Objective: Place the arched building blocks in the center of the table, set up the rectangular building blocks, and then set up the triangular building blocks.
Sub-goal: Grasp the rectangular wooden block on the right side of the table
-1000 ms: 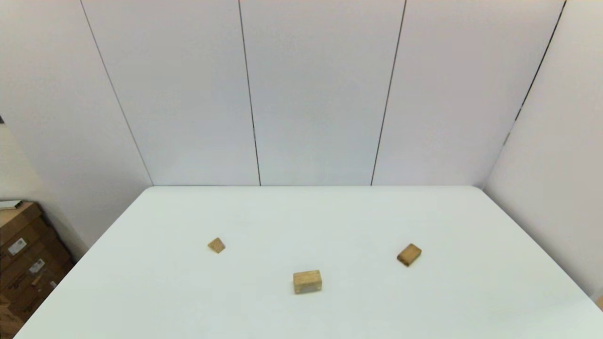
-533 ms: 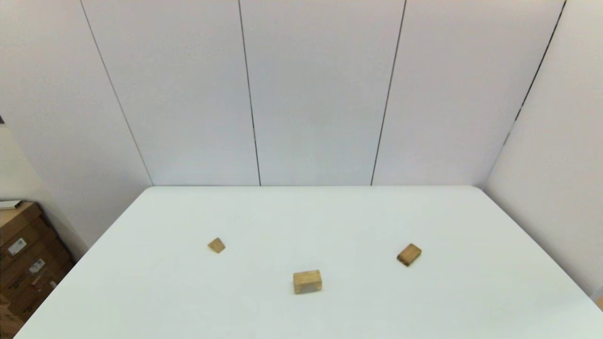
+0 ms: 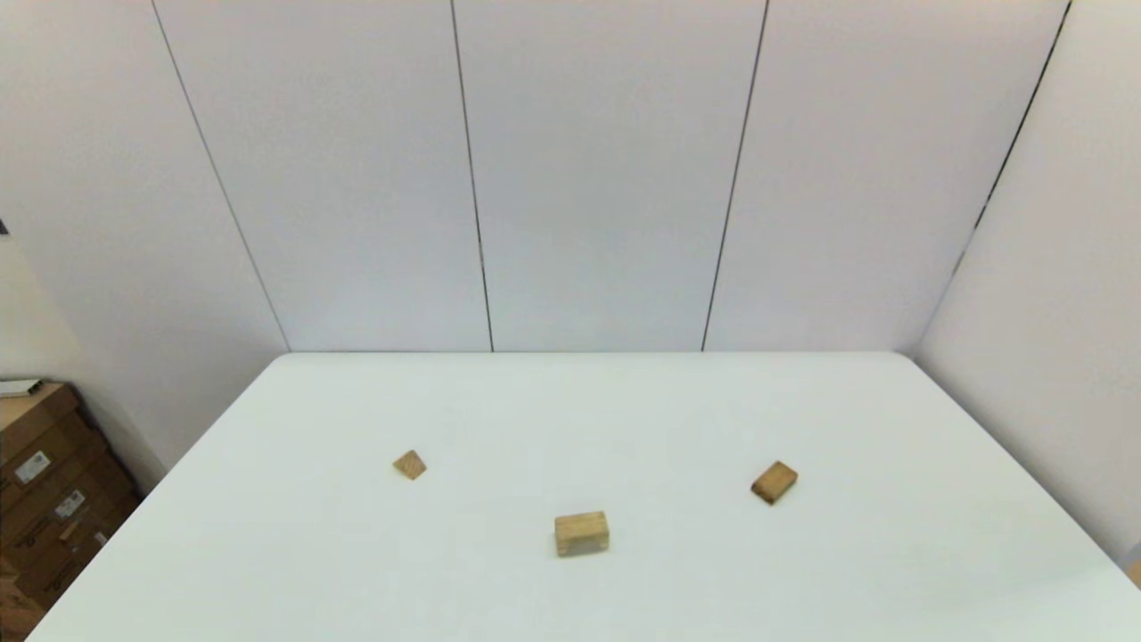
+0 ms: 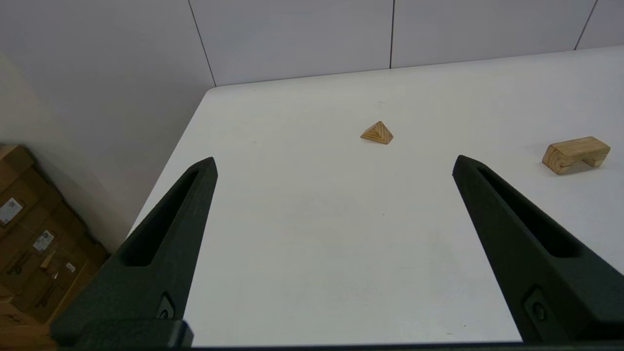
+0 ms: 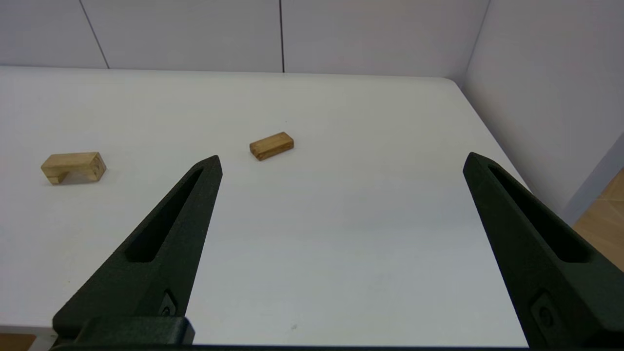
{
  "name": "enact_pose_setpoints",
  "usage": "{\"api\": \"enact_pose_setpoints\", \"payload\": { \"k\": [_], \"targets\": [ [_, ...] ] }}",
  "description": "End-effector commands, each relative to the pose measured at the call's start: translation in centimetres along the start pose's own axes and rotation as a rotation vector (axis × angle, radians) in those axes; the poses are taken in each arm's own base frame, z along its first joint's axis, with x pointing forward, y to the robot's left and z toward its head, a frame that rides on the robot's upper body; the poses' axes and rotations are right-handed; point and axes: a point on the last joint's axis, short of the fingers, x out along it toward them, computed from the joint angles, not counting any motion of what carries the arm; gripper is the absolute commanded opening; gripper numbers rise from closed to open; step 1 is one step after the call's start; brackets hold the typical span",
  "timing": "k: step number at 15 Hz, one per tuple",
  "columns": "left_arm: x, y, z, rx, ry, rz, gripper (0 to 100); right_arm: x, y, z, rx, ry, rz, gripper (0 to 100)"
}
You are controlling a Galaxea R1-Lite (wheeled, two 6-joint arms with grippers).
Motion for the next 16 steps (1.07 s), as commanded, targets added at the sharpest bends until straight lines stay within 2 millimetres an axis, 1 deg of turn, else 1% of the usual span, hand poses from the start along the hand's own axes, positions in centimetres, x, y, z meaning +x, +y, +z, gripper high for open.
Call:
{"api": "enact_pose_setpoints", "payload": {
  "k": [1,4,5,7,9,11,14,16],
  "targets": [
    [0.0,0.0,0.0,0.0,0.001,0.0,100,0.0,0.0,0.0,0.0,0.001,0.001,100],
    [0.0,0.0,0.0,0.0,0.001,0.0,100,0.0,0.0,0.0,0.0,0.004,-0.001,100],
    [0.0,0.0,0.0,0.0,0.001,0.0,100,0.2,0.0,0.1,-0.005,0.029,0.001,100],
    [0.0,0.0,0.0,0.0,0.001,0.0,100,1.3,0.0,0.8,0.003,0.154,0.008,100],
    [0.0,0.0,0.0,0.0,0.001,0.0,100,2.3,-0.1,2.6,0.05,0.225,0.033,100],
    [0.0,0.0,0.0,0.0,0.001,0.0,100,3.7,-0.1,5.1,0.064,0.273,0.044,100],
    [0.0,0.0,0.0,0.0,0.001,0.0,100,7.3,0.1,8.6,0.064,0.374,0.068,100],
    [0.0,0.0,0.0,0.0,0.001,0.0,100,9.6,0.4,10.6,0.055,0.474,0.098,100]
  ]
}}
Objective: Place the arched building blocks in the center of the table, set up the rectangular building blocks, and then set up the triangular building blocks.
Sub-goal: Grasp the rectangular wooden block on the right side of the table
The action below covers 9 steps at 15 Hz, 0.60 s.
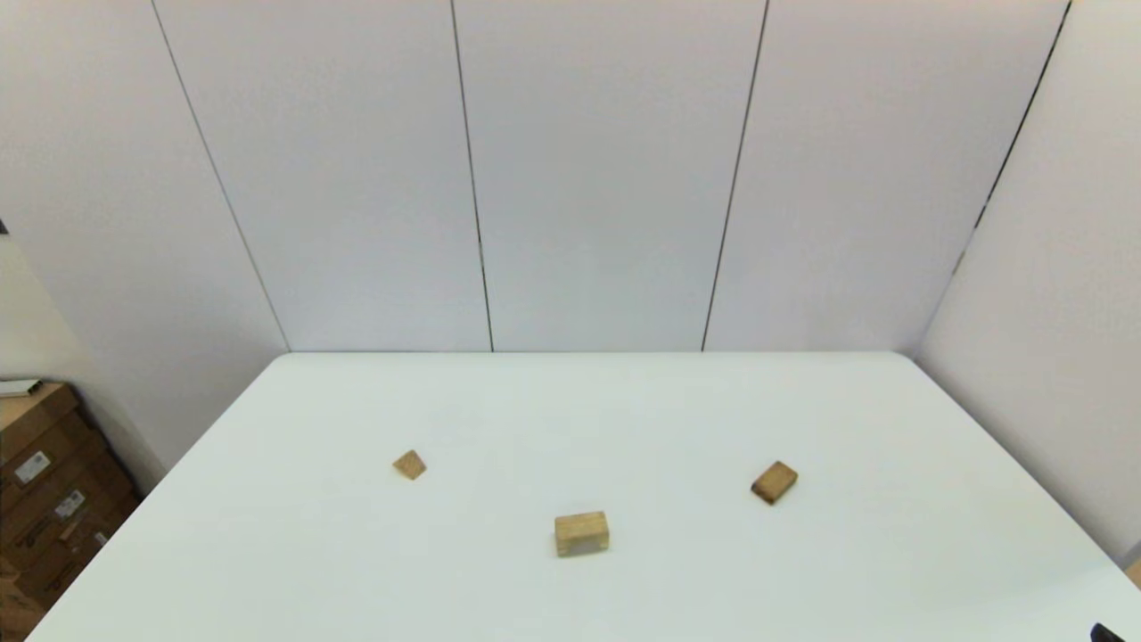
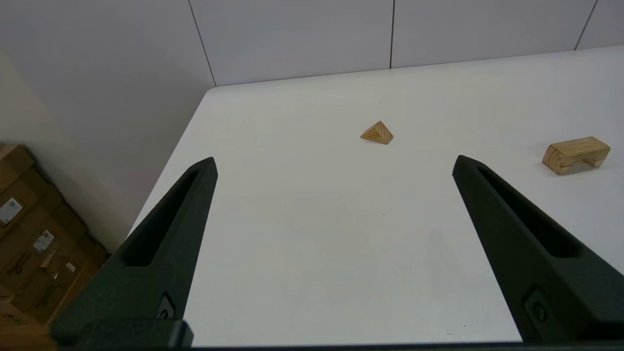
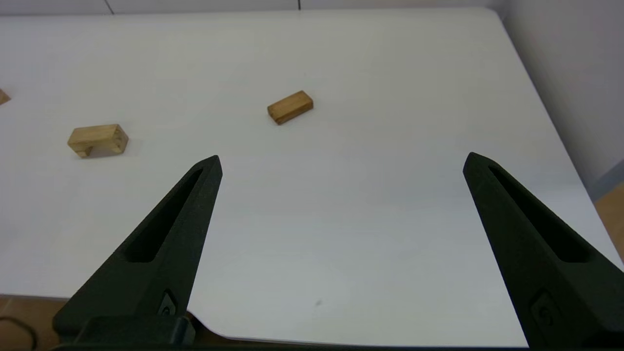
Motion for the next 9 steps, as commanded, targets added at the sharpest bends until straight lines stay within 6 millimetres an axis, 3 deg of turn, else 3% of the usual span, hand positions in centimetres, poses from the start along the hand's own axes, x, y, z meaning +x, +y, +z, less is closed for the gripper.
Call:
{"api": "enact_pose_setpoints", "payload": {
  "k": [1,5,9],
  "targets": [
    [0.0,0.0,0.0,0.0,0.001,0.0,100,5.2,0.8,6.7,-0.011,0.28,0.053,100],
    [0.0,0.0,0.0,0.0,0.001,0.0,100,9.7,1.4,9.2,-0.026,0.478,0.083,100],
    [0.0,0.0,0.0,0.0,0.001,0.0,100,15.4,2.0,9.6,-0.105,0.63,0.105,100]
  ]
}}
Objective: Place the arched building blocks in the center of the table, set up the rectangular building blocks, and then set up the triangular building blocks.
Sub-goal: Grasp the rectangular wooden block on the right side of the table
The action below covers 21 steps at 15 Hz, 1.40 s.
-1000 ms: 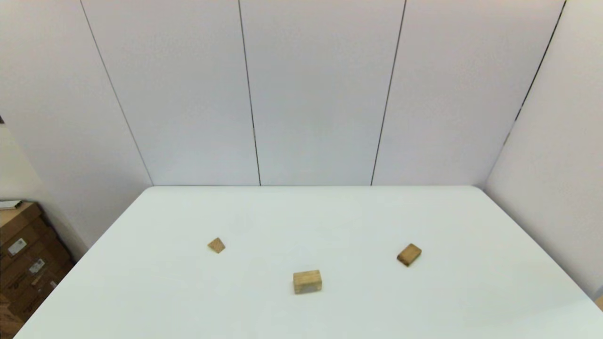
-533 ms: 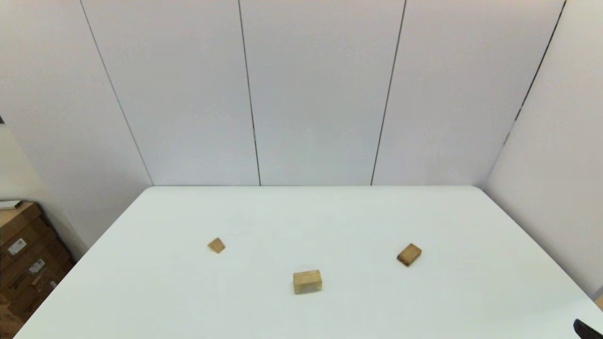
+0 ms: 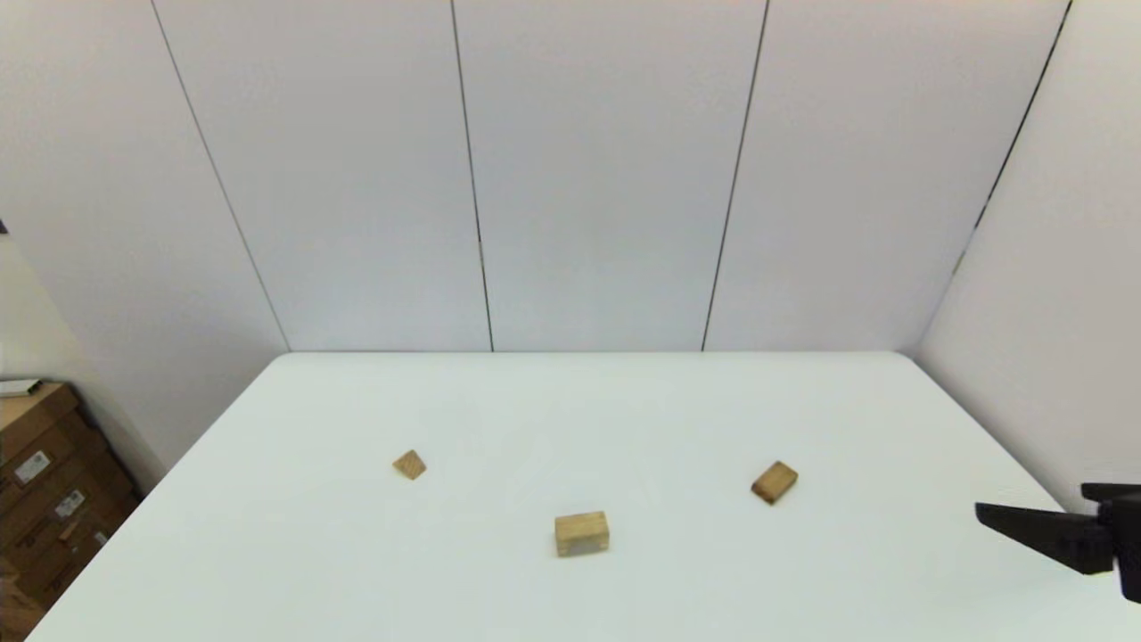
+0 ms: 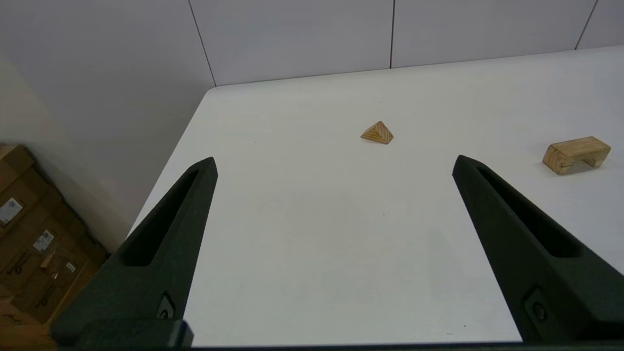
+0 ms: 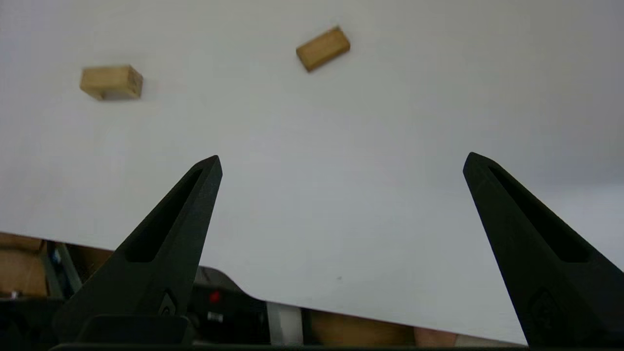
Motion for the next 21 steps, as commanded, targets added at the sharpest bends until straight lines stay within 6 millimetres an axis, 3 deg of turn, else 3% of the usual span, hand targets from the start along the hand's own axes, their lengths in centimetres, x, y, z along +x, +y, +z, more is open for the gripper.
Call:
{"api": "enact_pose_setpoints", "payload": {
  "k": [1,7,11,17,21],
  "targets": [
    [0.0,0.0,0.0,0.001,0.001,0.0,100,7.1,0.1,3.4,-0.091,0.229,0.013,100],
    [0.0,0.0,0.0,0.001,0.001,0.0,100,13.8,-0.1,6.0,-0.128,0.327,0.014,100],
    [0.0,0.0,0.0,0.001,0.001,0.0,100,16.9,-0.1,6.5,-0.187,0.371,0.035,100],
    [0.0,0.0,0.0,0.001,0.001,0.0,100,21.6,0.0,7.4,-0.433,0.388,0.16,100],
    [0.0,0.0,0.0,0.001,0.001,0.0,100,24.4,-0.3,7.9,-0.728,0.329,0.353,100]
  ]
}}
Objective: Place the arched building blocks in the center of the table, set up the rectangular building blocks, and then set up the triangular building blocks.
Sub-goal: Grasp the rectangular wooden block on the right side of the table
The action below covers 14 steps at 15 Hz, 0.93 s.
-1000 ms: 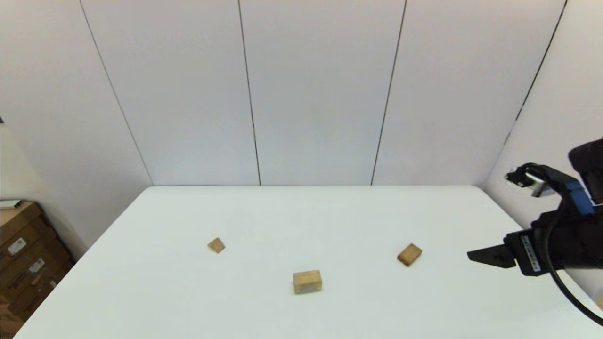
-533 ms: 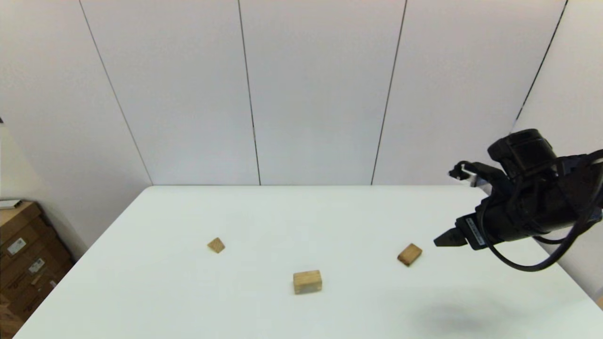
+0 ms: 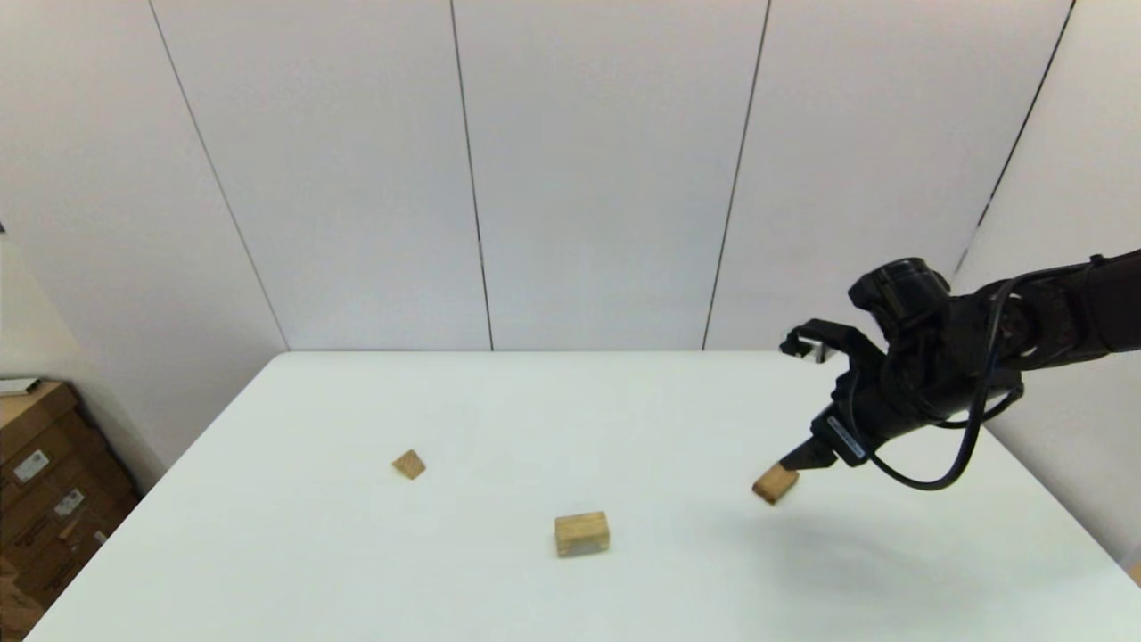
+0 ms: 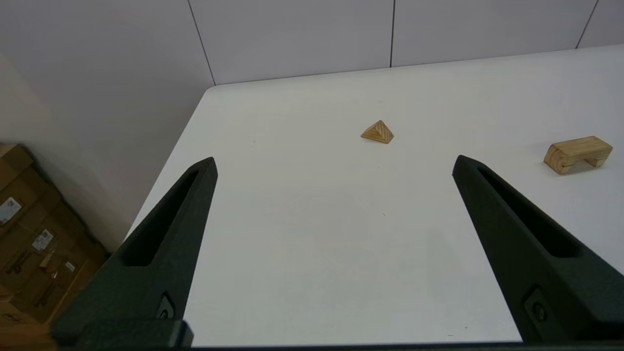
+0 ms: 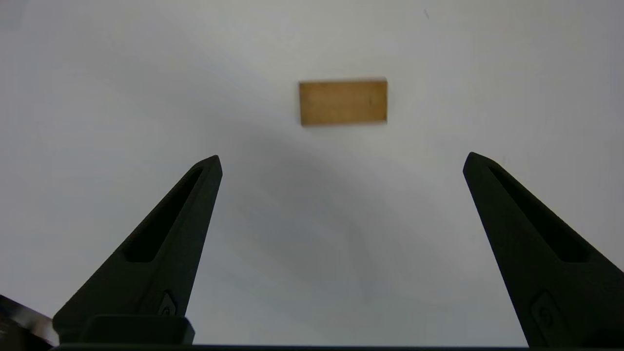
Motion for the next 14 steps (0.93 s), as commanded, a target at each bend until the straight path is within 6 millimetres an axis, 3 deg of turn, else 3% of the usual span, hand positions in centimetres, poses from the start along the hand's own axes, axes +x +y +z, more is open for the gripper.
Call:
{"api": "enact_pose_setpoints", "payload": {
  "k": [1,4,8,14],
  "targets": [
    [0.0,0.0,0.0,0.001,0.002,0.0,100,3.4,-1.1,0.9,-0.312,-0.023,0.098,100],
    [0.0,0.0,0.0,0.001,0.002,0.0,100,4.8,-1.0,1.7,-0.541,-0.007,0.135,100],
    [0.0,0.0,0.0,0.001,0.002,0.0,100,4.8,-1.4,1.4,-0.837,0.049,0.205,100],
    [0.0,0.0,0.0,0.001,0.002,0.0,100,6.6,-1.5,0.7,-1.006,0.151,0.287,100]
  ]
}}
